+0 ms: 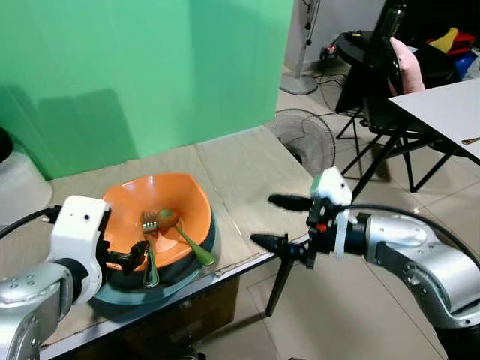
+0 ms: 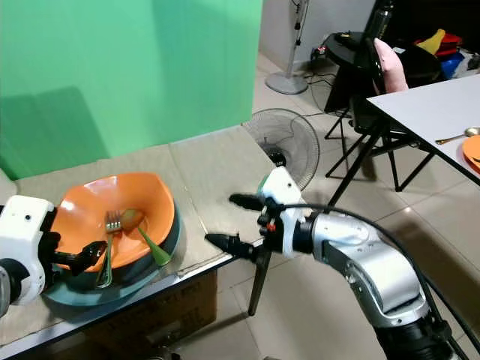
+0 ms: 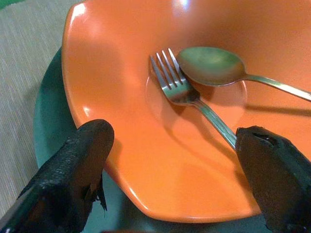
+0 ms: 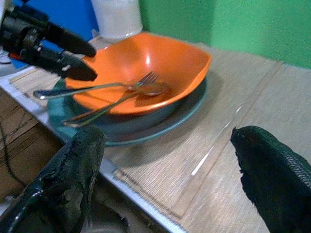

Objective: Setting the table

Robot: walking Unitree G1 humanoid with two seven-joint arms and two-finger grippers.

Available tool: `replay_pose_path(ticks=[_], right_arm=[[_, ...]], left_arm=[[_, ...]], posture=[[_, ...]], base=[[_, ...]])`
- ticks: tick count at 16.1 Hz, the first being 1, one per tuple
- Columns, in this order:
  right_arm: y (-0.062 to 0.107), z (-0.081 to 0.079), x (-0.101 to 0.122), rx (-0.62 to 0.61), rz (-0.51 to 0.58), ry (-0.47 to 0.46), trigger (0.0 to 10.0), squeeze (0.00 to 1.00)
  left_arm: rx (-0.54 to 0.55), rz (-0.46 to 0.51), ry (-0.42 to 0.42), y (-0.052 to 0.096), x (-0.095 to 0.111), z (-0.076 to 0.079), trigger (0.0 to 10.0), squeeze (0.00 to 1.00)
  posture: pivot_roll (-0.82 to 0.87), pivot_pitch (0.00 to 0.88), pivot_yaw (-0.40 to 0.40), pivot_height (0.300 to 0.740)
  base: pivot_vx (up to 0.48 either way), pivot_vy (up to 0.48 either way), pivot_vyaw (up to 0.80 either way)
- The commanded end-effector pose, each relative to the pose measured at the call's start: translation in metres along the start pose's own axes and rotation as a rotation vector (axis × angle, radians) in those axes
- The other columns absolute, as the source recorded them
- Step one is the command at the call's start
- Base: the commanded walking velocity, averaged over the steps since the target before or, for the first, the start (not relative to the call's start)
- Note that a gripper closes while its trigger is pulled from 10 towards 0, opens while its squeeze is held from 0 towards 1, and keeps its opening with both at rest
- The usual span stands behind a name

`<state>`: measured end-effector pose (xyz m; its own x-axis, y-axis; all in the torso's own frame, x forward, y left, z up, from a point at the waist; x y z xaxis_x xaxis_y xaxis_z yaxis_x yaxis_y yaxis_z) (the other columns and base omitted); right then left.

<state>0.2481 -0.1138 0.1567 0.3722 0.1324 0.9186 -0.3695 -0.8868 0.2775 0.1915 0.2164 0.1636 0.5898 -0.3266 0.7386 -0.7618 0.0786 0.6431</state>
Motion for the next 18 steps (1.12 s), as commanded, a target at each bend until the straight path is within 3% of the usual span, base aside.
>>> replay_pose_path(ticks=[1, 5, 11, 12, 13, 15, 18], right_arm=[[0.001, -0.003, 0.004, 0.012, -0.010, 0.017, 10.0, 0.00], [0.003, -0.008, 0.008, 0.026, -0.018, 0.015, 10.0, 0.00], [0.015, -0.016, 0.001, 0.012, -0.053, -0.020, 10.0, 0.00], [0.016, -0.017, 0.001, 0.007, -0.056, -0.027, 10.0, 0.00], [0.017, -0.018, 0.000, 0.007, -0.060, -0.031, 10.0, 0.00], [0.019, -0.019, 0.000, 0.006, -0.072, -0.034, 10.0, 0.00], [0.019, -0.018, 0.002, 0.015, -0.081, -0.029, 10.0, 0.00]], left_arm=[[-0.027, -0.031, 0.002, -0.007, 0.000, 0.000, 10.0, 0.00], [-0.076, 0.051, 0.085, -0.017, 0.022, -0.004, 10.0, 0.00], [-0.180, 0.041, 0.099, -0.021, 0.019, 0.007, 10.0, 0.00], [-0.195, 0.010, 0.078, -0.022, 0.014, 0.009, 5.3, 0.00], [-0.206, -0.018, 0.061, -0.023, 0.010, 0.010, 3.0, 0.00], [-0.204, -0.041, 0.052, -0.023, 0.006, 0.009, 0.0, 0.00], [-0.167, -0.042, 0.039, -0.018, 0.005, 0.002, 0.0, 0.00]], posture=[[0.02, 0.013, -0.005, 0.740], [0.01, 0.073, -0.013, 0.740], [0.00, 0.160, 0.003, 0.740], [0.00, 0.164, 0.004, 0.740], [0.00, 0.166, 0.006, 0.740], [0.00, 0.156, 0.006, 0.740], [0.00, 0.144, -0.001, 0.740]], base=[[0.000, 0.000, 0.00], [0.000, 0.000, 0.00], [0.000, 0.000, 0.00], [0.000, 0.000, 0.00], [0.000, 0.000, 0.00], [0.000, 0.000, 0.00], [0.000, 0.000, 0.00]])
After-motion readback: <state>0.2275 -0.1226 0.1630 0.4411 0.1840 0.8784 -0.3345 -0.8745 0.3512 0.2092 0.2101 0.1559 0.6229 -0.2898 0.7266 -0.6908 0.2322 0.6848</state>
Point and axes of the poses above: a point about 5 cm out from each wrist's last joint towards the gripper, its own y axis pointing back from the gripper into the wrist, its own x axis along the axis of the wrist's last joint, z = x × y, the point moved 1 cm from there along -y, pointing out of the wrist towards the gripper, and after that the axes turned 11 degrees about -y, right-handed, at the moved point
